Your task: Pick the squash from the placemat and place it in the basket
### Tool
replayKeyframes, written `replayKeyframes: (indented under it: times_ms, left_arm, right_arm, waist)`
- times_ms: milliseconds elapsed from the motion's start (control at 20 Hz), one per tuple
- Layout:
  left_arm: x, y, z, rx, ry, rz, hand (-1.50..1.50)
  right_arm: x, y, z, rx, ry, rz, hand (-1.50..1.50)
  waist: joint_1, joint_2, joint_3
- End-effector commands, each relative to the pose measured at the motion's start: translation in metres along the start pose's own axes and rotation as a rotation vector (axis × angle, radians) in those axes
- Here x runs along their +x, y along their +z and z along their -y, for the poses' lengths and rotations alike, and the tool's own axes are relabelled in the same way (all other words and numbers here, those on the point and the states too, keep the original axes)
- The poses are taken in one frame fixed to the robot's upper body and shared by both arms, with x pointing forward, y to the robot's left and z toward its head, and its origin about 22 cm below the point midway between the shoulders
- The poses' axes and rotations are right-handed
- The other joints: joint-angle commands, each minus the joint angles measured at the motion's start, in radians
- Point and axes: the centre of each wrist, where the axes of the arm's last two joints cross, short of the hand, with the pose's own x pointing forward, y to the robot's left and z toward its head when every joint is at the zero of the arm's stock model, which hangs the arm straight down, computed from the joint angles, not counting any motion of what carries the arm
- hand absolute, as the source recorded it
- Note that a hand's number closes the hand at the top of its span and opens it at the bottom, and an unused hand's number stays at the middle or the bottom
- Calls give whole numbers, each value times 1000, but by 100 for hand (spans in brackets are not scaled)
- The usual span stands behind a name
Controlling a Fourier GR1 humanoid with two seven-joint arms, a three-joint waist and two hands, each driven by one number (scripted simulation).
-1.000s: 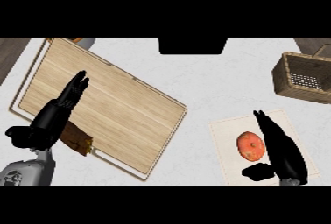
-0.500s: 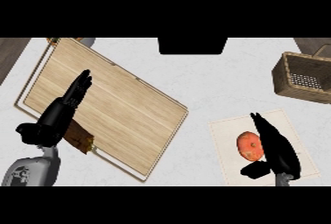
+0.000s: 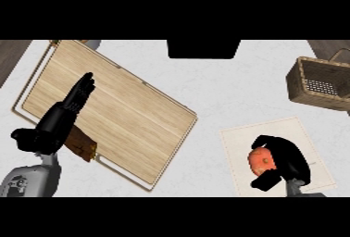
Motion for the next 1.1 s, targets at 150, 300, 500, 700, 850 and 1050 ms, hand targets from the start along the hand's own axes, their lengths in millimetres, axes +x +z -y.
replayKeyframes:
  times_ms: [150, 300, 500, 700, 850, 1050]
  left_arm:
    - [2, 6, -1, -11, 17, -17, 0]
    - [-2, 8, -13, 13, 9, -4, 0]
    - [2, 6, -3, 8, 0, 8, 0]
    - [-13, 13, 10, 5, -4, -17, 0]
    - [-3, 8, 13, 3, 1, -8, 0]
    - [-2, 5, 2, 11, 7, 1, 0]
  right_arm:
    - [10, -15, -21, 20, 140, 54, 150]
    - [0, 0, -28, -40, 189, 81, 150]
    - [18, 21, -7, -68, 205, 172, 150]
    - [32, 58, 51, -13, 278, 373, 150]
    - [29, 76, 76, -42, 218, 380, 150]
    - [27, 89, 102, -34, -31, 450, 150]
  waist:
    - [5, 8, 12]
    - [1, 8, 12]
    - [-4, 6, 11]
    - [-15, 2, 9]
    - [-9, 6, 11]
    - [-14, 6, 11]
